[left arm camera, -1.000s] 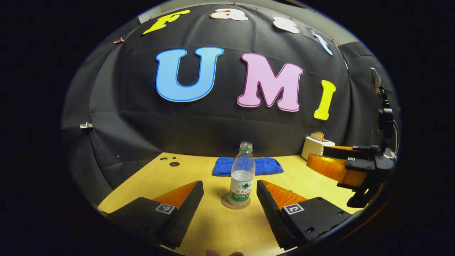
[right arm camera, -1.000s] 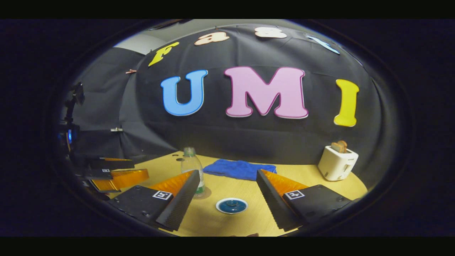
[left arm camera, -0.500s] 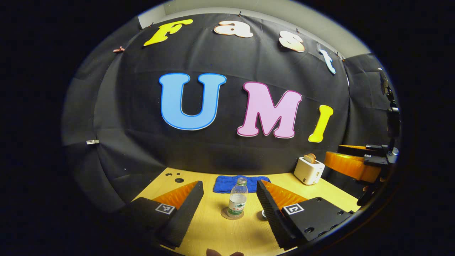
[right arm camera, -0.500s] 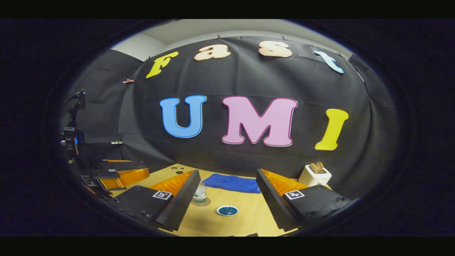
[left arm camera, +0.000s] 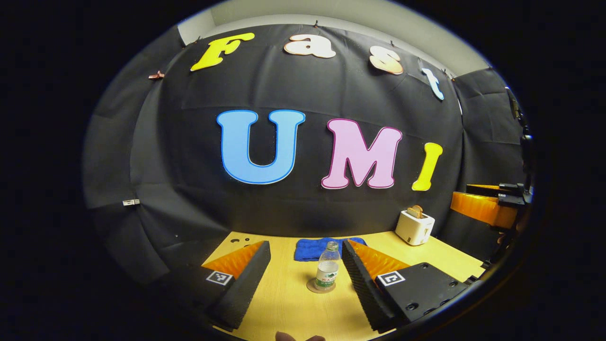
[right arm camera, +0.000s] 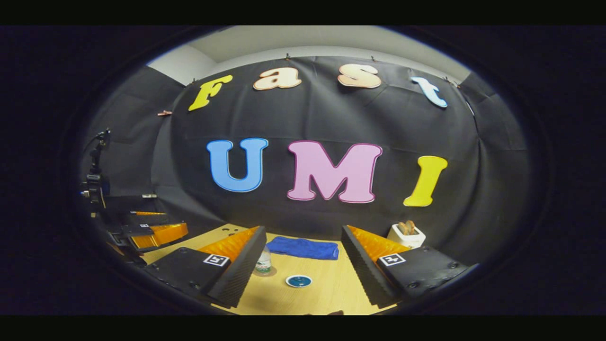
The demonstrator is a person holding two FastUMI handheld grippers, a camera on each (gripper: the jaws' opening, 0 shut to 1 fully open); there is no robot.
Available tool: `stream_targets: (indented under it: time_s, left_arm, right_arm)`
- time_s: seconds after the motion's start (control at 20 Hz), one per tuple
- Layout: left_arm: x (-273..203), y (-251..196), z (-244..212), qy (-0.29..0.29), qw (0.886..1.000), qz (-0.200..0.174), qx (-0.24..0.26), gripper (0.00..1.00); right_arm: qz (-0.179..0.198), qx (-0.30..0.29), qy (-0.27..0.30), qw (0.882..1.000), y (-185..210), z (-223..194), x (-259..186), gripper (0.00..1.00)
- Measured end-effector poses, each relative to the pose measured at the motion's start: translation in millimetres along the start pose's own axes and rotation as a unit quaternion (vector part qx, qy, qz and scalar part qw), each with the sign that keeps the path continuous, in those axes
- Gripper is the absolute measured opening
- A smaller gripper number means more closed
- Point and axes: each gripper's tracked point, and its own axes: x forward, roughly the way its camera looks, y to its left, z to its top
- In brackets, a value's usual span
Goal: Open the teacup lid with one hand, grasp the water bottle and pour water into the teacup with the other hand; after pouring, place the water bottle on the coaster and then close the teacup lid.
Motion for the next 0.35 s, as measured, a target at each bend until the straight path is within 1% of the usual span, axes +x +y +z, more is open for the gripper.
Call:
stream_targets:
  time_s: [0.2,0.35]
  left_arm:
    - [0.9,-0.5,-3.2,0.005,1.000,-0.010,-0.009,0.95]
    - [6.0,-0.4,-5.3,0.010,1.000,-0.012,-0.006,0.95]
  right_arm:
    - [-0.006,-0.003,-0.005,1.000,3.2,6.9,-3.5,0.98]
    - [-0.009,-0.004,-0.009,1.000,0.7,10.0,-2.3,0.98]
